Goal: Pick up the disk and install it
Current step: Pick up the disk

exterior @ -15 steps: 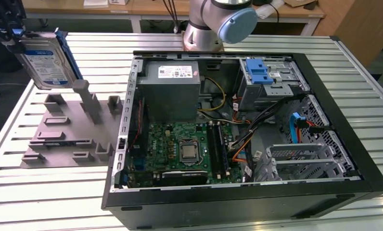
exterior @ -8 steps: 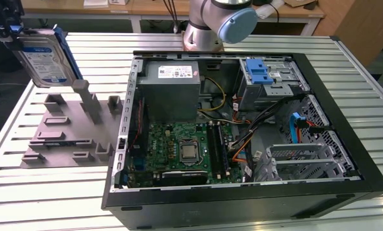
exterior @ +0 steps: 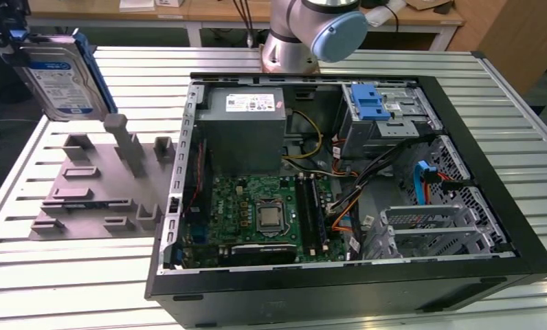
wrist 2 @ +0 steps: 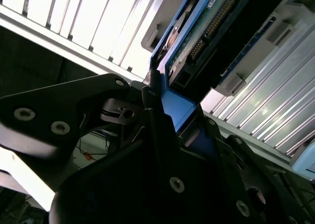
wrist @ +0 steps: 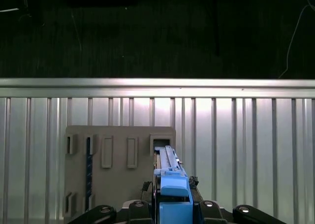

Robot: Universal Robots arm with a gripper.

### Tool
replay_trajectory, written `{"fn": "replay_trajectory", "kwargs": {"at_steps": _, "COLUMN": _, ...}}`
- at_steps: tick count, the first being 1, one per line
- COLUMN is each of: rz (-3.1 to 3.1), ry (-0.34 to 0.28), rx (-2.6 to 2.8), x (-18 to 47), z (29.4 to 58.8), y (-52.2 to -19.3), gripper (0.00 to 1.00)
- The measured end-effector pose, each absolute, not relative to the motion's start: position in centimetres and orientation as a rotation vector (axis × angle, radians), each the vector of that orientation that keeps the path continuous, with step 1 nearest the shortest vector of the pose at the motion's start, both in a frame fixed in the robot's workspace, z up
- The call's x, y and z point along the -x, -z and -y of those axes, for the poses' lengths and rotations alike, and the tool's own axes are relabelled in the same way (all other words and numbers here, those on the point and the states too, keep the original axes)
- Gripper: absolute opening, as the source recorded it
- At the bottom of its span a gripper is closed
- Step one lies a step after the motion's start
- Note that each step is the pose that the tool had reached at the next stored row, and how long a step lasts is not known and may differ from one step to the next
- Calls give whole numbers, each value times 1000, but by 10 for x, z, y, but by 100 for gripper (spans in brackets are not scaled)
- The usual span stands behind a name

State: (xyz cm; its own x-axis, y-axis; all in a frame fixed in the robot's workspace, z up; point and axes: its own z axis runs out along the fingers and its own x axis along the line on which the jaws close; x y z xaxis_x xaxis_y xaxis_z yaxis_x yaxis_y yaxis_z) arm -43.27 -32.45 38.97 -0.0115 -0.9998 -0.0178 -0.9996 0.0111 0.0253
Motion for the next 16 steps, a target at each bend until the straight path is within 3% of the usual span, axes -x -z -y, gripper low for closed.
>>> {"fn": "replay_trajectory", "kwargs": {"at_steps": 16, "rz": 2230, "ry": 49, "rx": -2205, "x": 433, "z": 325, "y": -400, "gripper": 36}}
